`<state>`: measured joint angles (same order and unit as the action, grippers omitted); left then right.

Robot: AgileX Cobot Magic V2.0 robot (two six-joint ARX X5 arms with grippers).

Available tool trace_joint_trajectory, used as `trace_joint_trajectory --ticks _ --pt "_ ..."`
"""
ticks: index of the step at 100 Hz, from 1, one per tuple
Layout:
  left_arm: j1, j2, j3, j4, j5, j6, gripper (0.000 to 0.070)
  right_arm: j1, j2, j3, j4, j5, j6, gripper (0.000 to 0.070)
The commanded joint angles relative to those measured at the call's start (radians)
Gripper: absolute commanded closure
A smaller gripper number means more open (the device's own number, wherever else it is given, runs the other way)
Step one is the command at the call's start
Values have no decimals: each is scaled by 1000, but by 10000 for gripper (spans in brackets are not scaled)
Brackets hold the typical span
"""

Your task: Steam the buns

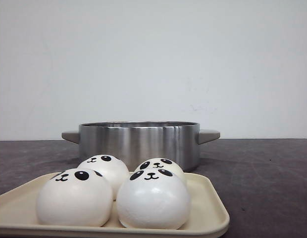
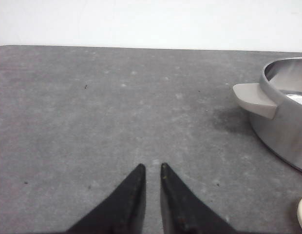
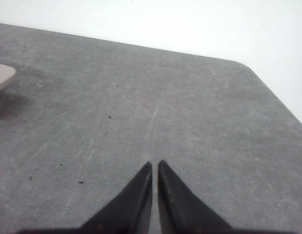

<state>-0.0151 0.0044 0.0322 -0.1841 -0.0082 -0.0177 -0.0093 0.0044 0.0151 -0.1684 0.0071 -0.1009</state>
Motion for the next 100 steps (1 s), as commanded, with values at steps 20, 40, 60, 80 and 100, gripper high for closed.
trace_joint_trajectory --ticks 20,40,60,80,100 --pt "2 0 -18 7 -3 93 689 0 -1 -3 13 0 -6 687" --pt "2 0 -18 23 -2 62 689 0 -1 -3 55 -36 55 687" --pt "2 0 -5 58 10 -222 686 1 -1 -2 193 -165 282 687" --pt "2 1 56 77 74 -368 687 0 -1 37 296 -209 490 693" --pt "-1 105 278 -48 192 -328 687 0 84 336 42 -264 415 694"
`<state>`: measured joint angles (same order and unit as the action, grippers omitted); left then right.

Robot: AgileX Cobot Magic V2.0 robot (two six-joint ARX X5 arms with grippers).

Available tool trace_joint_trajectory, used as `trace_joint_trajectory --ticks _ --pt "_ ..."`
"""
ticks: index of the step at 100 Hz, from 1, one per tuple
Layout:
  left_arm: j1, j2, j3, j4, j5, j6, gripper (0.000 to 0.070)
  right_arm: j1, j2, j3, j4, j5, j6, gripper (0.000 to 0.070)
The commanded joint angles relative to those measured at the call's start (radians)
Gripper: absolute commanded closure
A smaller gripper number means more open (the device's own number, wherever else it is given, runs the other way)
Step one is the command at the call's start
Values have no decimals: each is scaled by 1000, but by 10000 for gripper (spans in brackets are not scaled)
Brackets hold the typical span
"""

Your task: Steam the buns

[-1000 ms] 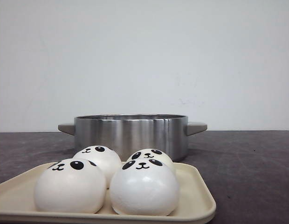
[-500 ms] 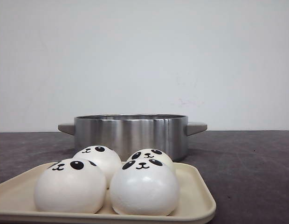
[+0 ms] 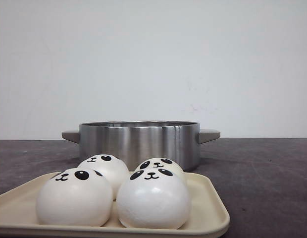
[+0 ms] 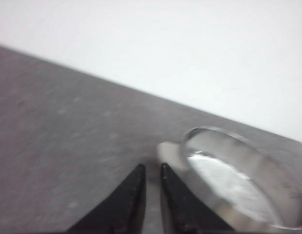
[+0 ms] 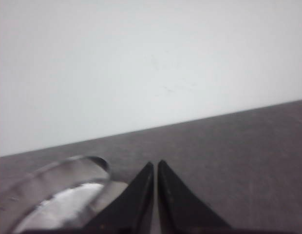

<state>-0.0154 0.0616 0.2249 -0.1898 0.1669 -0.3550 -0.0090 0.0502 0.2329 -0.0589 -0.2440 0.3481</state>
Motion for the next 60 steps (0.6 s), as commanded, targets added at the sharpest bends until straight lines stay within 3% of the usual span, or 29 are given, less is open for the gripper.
trace_joint_trajectory --ticks 1,11,26,38,41,44,50,53,57,60 --pt "-2 58 101 -53 18 11 687 0 43 127 -75 -14 -39 694" --pt "-19 184 265 -161 18 76 687 0 161 328 -206 -75 -126 694" --pt "-48 397 518 -298 18 188 687 0 322 587 -365 -135 -166 694" --pt "-55 534 684 -394 26 202 651 0 403 721 -417 -183 -177 690" --pt "-61 557 711 -403 27 201 582 0 415 740 -415 -207 -176 670" --pt "-68 572 730 -403 27 201 468 0 425 756 -411 -233 -173 609" --pt "-82 589 753 -401 29 200 171 0 441 776 -405 -270 -154 368" --pt "-87 593 759 -402 29 195 55 0 447 782 -405 -282 -137 239" --pt "-97 592 761 -402 34 188 0 0 459 788 -407 -291 -103 124" --pt "-105 592 761 -404 44 187 0 0 468 790 -407 -307 -79 98"
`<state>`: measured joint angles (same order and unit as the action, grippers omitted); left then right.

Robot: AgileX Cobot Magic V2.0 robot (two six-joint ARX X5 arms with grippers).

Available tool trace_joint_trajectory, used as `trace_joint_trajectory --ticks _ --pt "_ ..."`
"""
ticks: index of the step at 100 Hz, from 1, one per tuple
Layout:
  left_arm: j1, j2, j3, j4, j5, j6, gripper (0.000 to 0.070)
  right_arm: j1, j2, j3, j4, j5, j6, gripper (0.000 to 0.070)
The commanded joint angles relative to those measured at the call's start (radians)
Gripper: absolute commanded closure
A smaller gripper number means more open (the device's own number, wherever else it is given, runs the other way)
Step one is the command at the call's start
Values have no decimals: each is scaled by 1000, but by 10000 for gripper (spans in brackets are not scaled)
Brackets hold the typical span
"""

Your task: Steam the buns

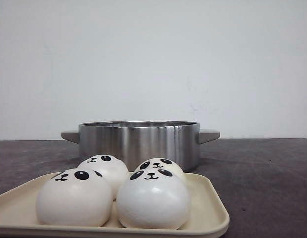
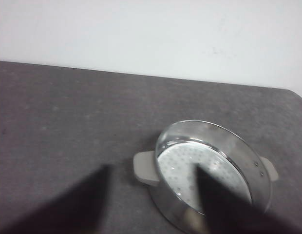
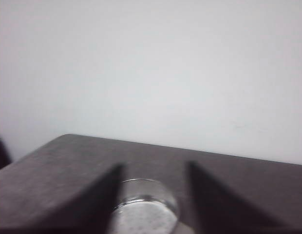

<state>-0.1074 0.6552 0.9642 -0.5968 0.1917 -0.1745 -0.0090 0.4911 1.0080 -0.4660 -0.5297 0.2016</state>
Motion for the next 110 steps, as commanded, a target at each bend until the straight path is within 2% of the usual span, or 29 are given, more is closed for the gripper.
trace_joint_trajectory --ticks 1,5,14,29,36,55,64,74,85,110 --pt "-16 -3 21 2 23 6 0 0 29 15 0 -24 71 98" --pt "-27 -3 21 -3 31 2 0 2 45 15 1 -50 88 98" --pt "-56 -3 21 -19 43 -3 0 22 84 15 -3 -50 99 99" --pt "-104 -2 21 -34 44 -3 0 119 188 37 -18 0 114 101" --pt "-124 -2 21 -44 44 -3 0 204 246 59 -38 63 114 102" --pt "-178 -2 21 -45 41 -3 0 575 463 179 -234 354 116 103" --pt "-201 -2 21 -46 42 -3 0 719 577 224 -318 446 191 107" --pt "-223 -3 21 -46 41 -3 0 790 698 264 -390 447 277 159" --pt "-245 -3 21 -46 41 -3 0 837 815 273 -407 387 339 252" --pt "-298 -3 21 -46 41 -3 0 864 1039 273 -396 372 360 254"
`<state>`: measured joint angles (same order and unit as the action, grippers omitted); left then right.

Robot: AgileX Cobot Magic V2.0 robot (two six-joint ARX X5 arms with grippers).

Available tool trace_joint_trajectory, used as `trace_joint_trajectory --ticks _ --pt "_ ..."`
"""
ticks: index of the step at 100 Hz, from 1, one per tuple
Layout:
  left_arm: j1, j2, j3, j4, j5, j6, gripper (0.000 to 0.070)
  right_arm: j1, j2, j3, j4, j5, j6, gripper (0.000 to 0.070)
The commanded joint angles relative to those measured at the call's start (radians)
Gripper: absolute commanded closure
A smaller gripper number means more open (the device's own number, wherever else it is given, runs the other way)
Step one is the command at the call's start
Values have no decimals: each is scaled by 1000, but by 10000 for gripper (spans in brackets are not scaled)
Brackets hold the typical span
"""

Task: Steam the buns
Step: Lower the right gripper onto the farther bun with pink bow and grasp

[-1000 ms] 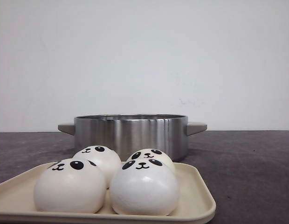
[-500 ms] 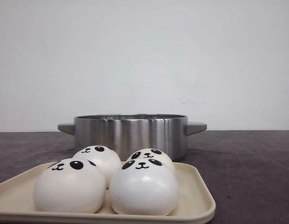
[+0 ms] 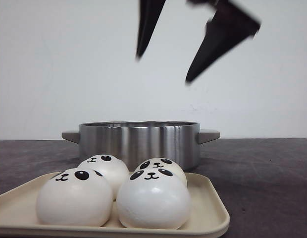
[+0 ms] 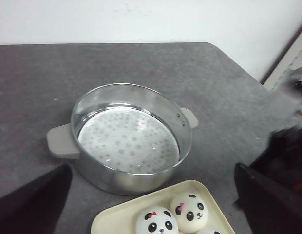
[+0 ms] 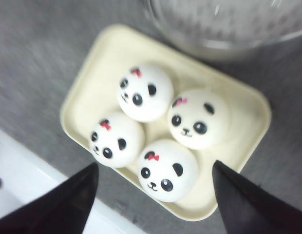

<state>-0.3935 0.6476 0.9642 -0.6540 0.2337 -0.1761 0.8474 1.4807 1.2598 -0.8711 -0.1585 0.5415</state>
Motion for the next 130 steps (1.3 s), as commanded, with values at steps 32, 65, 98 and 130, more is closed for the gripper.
trace_joint_trajectory --ticks 32,65,98,130 --pt "-34 5 21 11 -1 -2 0 8 240 21 37 3 18 255" --pt "-47 6 21 11 -1 -2 0 6 324 21 74 100 18 297" --pt "-47 5 21 11 -2 -2 0 -6 332 21 74 157 21 477" --pt "-47 5 21 10 -2 -2 0 1 352 21 61 176 -33 700"
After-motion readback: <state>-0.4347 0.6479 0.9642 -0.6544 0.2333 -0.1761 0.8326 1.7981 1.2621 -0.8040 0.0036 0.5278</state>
